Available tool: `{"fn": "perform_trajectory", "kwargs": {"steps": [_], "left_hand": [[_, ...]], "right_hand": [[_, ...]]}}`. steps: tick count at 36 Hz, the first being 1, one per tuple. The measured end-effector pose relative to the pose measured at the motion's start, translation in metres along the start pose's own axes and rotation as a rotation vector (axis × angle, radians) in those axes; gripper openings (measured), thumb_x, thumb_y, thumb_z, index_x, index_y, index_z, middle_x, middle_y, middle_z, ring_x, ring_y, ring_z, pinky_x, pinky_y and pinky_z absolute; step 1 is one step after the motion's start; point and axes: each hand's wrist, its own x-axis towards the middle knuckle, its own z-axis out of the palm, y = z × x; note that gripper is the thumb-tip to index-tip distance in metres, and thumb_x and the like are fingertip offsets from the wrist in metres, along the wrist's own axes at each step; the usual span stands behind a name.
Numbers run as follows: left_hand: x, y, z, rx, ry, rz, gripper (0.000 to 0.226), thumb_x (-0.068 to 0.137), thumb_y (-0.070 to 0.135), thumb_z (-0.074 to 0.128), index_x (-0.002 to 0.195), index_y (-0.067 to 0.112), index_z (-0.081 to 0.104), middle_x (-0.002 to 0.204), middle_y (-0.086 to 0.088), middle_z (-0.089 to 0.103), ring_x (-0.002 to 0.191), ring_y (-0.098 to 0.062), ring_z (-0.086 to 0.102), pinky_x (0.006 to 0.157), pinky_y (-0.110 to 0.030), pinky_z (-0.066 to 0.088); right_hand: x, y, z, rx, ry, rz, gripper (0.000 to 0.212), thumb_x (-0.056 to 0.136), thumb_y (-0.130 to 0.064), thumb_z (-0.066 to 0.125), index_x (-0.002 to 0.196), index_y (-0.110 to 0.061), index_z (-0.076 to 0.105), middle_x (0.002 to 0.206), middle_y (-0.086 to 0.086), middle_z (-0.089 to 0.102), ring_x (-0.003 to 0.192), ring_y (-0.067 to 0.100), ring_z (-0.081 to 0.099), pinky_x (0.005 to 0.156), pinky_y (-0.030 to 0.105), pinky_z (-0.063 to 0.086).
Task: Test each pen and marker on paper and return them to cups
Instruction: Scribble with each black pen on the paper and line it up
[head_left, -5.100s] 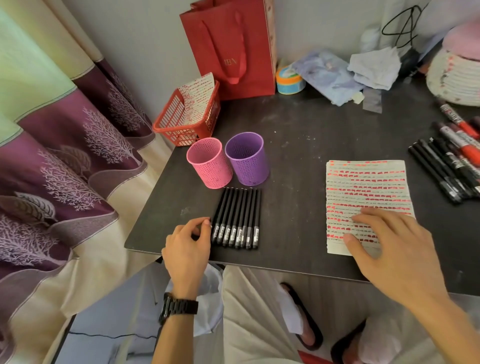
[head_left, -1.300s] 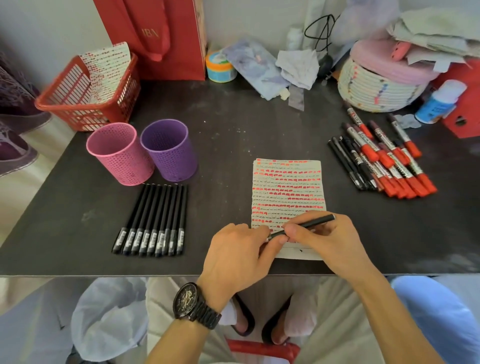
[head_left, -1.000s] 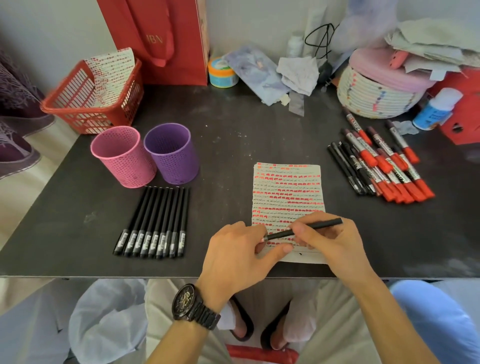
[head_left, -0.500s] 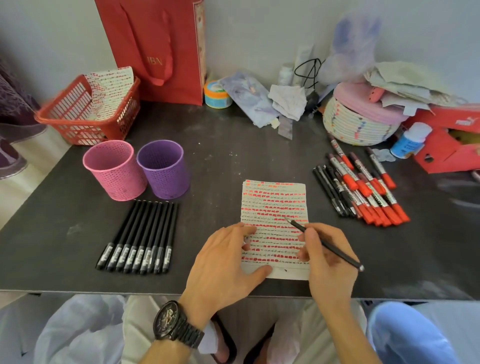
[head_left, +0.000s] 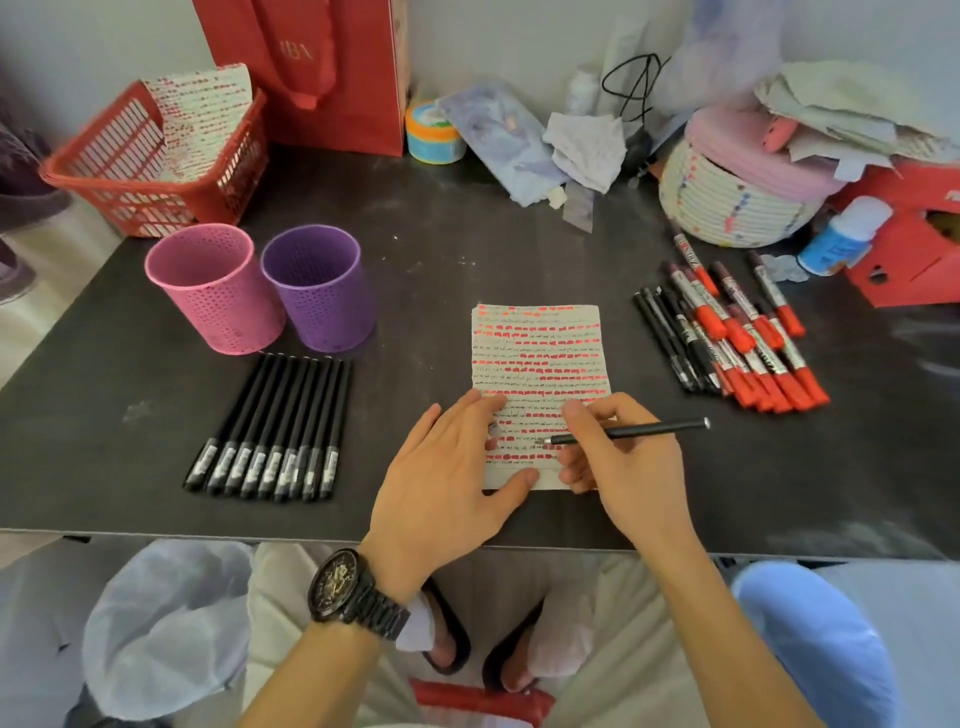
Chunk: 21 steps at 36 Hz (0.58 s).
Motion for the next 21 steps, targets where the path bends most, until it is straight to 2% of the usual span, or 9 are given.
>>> {"fn": "perform_trajectory", "kwargs": {"steps": [5, 9, 17, 21], "left_hand": [[0.002, -0.001, 0.000, -0.001, -0.002, -0.004, 0.071, 0.089, 0.065, 0.053, 0.146, 0.025, 0.039, 0.150, 0.011, 0.048, 0.145, -0.005, 0.034, 0.120, -0.025, 0.010], [0.005, -0.001, 0.001, -0.023, 0.000, -0.008, 0.071, 0.088, 0.065, 0.055, 0.145, 0.025, 0.038, 0.150, 0.011, 0.048, 0.142, -0.004, 0.039, 0.121, -0.027, 0.014], [0.007, -0.002, 0.002, -0.052, 0.027, -0.008, 0.071, 0.085, 0.064, 0.057, 0.141, 0.024, 0.042, 0.146, 0.008, 0.052, 0.137, -0.006, 0.044, 0.120, -0.029, 0.018], [0.007, 0.000, 0.001, -0.061, 0.023, -0.018, 0.071, 0.083, 0.064, 0.057, 0.139, 0.024, 0.042, 0.139, 0.008, 0.055, 0.120, -0.007, 0.054, 0.118, -0.030, 0.022]], "right_hand": [[0.006, 0.001, 0.005, -0.043, 0.030, -0.024, 0.020, 0.094, -0.031, 0.072, 0.078, -0.020, 0.068, 0.062, 0.005, 0.071, 0.051, 0.017, 0.067, 0.050, 0.024, 0.054], [0.003, 0.008, 0.007, -0.101, 0.101, -0.053, 0.023, 0.088, -0.037, 0.078, 0.071, -0.027, 0.067, 0.060, -0.002, 0.069, 0.053, 0.013, 0.067, 0.054, 0.030, 0.058], [0.004, 0.015, 0.006, -0.157, 0.119, -0.116, 0.030, 0.089, -0.028, 0.078, 0.064, -0.023, 0.061, 0.056, -0.009, 0.065, 0.052, 0.005, 0.064, 0.054, 0.011, 0.045], [0.005, 0.017, 0.006, -0.194, 0.116, -0.131, 0.032, 0.089, -0.024, 0.077, 0.062, -0.020, 0.059, 0.055, -0.013, 0.064, 0.052, 0.005, 0.064, 0.053, 0.009, 0.043]]}}
